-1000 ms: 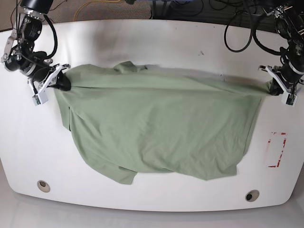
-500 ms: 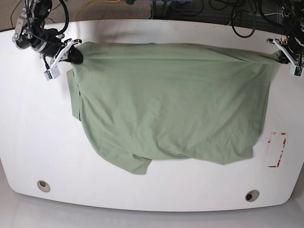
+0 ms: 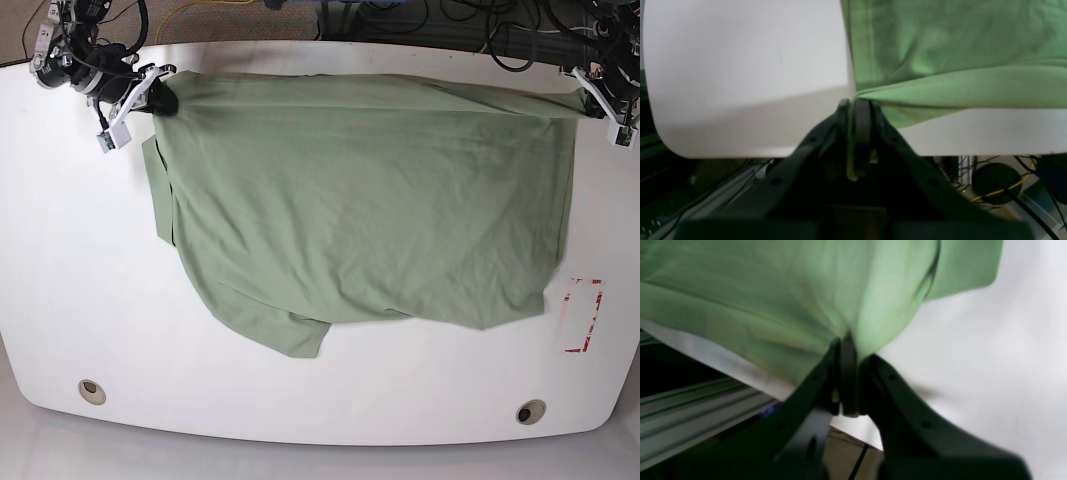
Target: Layout the t-shirt on the table in an organized manner, then fold the t-shirt properly
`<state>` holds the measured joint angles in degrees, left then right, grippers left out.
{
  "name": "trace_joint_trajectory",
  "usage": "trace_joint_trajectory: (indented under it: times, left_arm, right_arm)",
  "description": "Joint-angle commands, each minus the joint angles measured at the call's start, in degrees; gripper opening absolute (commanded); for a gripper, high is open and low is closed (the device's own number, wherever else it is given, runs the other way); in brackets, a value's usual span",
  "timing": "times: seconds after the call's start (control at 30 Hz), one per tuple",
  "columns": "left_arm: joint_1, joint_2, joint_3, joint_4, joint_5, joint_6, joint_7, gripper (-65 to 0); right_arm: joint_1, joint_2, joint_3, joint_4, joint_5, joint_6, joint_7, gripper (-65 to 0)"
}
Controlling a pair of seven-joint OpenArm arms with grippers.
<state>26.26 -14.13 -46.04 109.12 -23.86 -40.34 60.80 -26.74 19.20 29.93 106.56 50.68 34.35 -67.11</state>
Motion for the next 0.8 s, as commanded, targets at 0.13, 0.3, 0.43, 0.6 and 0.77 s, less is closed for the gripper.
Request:
trace_joint_trajectory:
  times: [0.13,0.3,0.43,0.6,0.77]
  left_arm:
    - [-7.0,-1.0,0.2,0.5,-0.1,0.3,-1.1,-65.0]
    - [-10.8,-1.2,2.3,-1.1,1.2,0.3,-1.1,-65.0]
    - [-14.9,-1.2,3.9,-3.9,4.4,0.3,-1.1,-65.0]
    - [-19.4,-1.3,5.7,-8.3,7.0,0.3,-1.1,-65.0]
    - [-23.1,-1.3,6.1,-12.5,8.3,0.3,-1.1,-65.0]
  right_arm:
    - [2.3,1.0,0.5,1.3,0.6,-0.2,1.0,-65.0]
    - [3.8,1.0,0.5,1.2,0.6,-0.2,1.0,-65.0]
    - [5.7,1.0,0.5,0.0,0.6,-0.2,1.0,-65.0]
    - [7.6,1.0,0.6,-3.2,0.6,-0.2,1.0,-65.0]
    - [9.6,1.1,0.6,-6.4,0.6,-0.2,1.0,-65.0]
